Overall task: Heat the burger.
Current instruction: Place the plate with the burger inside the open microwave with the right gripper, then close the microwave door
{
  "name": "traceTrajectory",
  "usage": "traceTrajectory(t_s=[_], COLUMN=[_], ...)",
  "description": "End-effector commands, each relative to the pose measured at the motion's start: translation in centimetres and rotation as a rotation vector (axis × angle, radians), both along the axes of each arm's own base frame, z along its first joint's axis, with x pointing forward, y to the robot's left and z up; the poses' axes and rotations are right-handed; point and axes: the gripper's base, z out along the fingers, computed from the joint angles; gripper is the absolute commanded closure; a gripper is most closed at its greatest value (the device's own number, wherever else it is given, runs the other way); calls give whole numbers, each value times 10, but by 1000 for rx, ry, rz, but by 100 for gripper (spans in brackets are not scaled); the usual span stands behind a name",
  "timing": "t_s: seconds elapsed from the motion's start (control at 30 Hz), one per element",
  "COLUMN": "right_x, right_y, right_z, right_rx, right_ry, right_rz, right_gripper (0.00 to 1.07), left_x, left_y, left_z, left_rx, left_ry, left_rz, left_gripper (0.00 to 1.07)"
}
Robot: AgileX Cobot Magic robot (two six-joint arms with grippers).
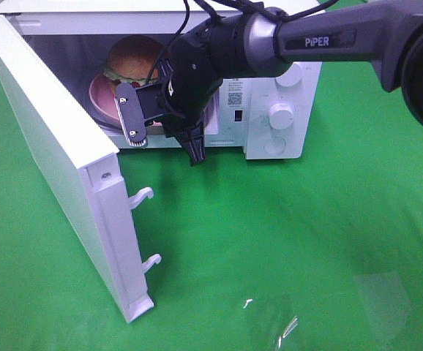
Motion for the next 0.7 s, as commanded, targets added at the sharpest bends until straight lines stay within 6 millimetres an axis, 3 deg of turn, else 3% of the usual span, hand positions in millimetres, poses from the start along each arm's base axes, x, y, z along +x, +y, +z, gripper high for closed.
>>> traceTrajectory(t_s=[0.03,0.23,0.43,0.5,0.7], right_x=[4,4,3,3,3], right_y=[3,3,4,4,4], right_z=[13,13,13,13,14], right_rx=[46,46,46,48,56], right_ry=[-56,-56,-56,-55,-50], right_rz=[4,5,7,5,-7], right_gripper=[104,98,80,67,58], left_x=[-2,-2,-2,-2,-2], left_y=[0,0,0,0,0], left_z=[0,0,0,0,0], left_rx=[-5,-5,-5,-5,-5], left_ry=[-28,-28,-28,-28,-28], left_rz=[-6,-6,-6,-6,-6], left_gripper=[9,9,9,9,9])
